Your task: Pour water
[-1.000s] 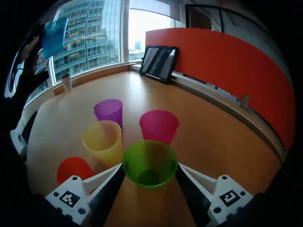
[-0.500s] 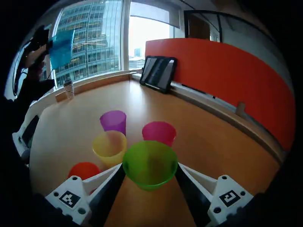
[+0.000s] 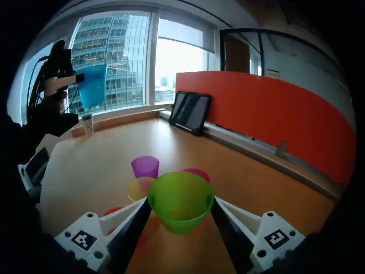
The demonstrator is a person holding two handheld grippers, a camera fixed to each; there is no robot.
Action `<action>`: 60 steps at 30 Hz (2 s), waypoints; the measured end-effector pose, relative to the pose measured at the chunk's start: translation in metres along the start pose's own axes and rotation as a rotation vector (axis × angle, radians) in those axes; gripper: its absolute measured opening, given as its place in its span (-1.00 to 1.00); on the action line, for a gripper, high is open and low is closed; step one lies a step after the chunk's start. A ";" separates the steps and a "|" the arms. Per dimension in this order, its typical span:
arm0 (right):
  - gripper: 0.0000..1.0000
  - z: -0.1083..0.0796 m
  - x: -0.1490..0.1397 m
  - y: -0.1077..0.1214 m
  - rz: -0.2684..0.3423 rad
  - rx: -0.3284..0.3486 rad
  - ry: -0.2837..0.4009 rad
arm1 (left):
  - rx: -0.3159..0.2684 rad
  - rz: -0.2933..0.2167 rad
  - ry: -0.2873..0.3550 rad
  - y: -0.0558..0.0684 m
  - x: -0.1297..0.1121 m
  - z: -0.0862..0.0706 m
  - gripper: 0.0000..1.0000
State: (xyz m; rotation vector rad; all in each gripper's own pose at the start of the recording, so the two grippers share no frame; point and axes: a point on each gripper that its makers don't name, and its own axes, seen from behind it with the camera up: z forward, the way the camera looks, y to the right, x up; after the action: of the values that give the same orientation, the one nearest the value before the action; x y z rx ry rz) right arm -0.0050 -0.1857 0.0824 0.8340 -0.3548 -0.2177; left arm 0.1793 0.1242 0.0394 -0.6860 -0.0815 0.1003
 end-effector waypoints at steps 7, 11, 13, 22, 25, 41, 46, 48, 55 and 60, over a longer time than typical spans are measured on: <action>0.84 -0.013 0.020 -0.005 -0.012 -0.016 0.094 | -0.001 0.003 0.000 0.000 0.001 0.001 0.73; 0.85 -0.019 0.030 -0.008 -0.025 -0.027 0.136 | -0.001 0.003 -0.001 -0.001 0.001 0.002 0.73; 0.85 -0.022 0.034 -0.010 -0.032 -0.032 0.155 | -0.001 0.003 -0.001 -0.001 0.001 0.002 0.73; 0.85 -0.034 0.050 -0.018 -0.063 -0.051 0.223 | -0.011 0.003 0.002 0.002 0.001 0.004 0.73; 0.84 -0.037 0.055 -0.019 -0.064 -0.057 0.237 | -0.016 0.002 0.005 0.004 0.002 0.005 0.73; 0.85 -0.050 0.074 -0.030 -0.063 -0.052 0.282 | -0.017 0.007 0.013 0.005 0.004 0.005 0.73; 0.85 -0.053 0.077 -0.036 -0.056 -0.039 0.288 | -0.012 0.017 0.018 0.004 0.006 0.006 0.73; 0.85 -0.054 0.077 -0.039 -0.051 -0.030 0.288 | -0.010 0.021 0.021 0.004 0.006 0.006 0.73; 0.84 -0.055 0.081 -0.054 -0.033 0.011 0.291 | 0.005 0.058 0.030 0.002 0.009 0.006 0.73; 0.85 -0.057 0.084 -0.064 -0.022 0.035 0.293 | 0.012 0.096 0.046 0.004 0.017 0.006 0.73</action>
State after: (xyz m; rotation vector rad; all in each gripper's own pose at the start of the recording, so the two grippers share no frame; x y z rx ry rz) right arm 0.0910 -0.2162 0.0177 0.8906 -0.0745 -0.1075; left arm 0.1948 0.1331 0.0424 -0.6797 -0.0035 0.1765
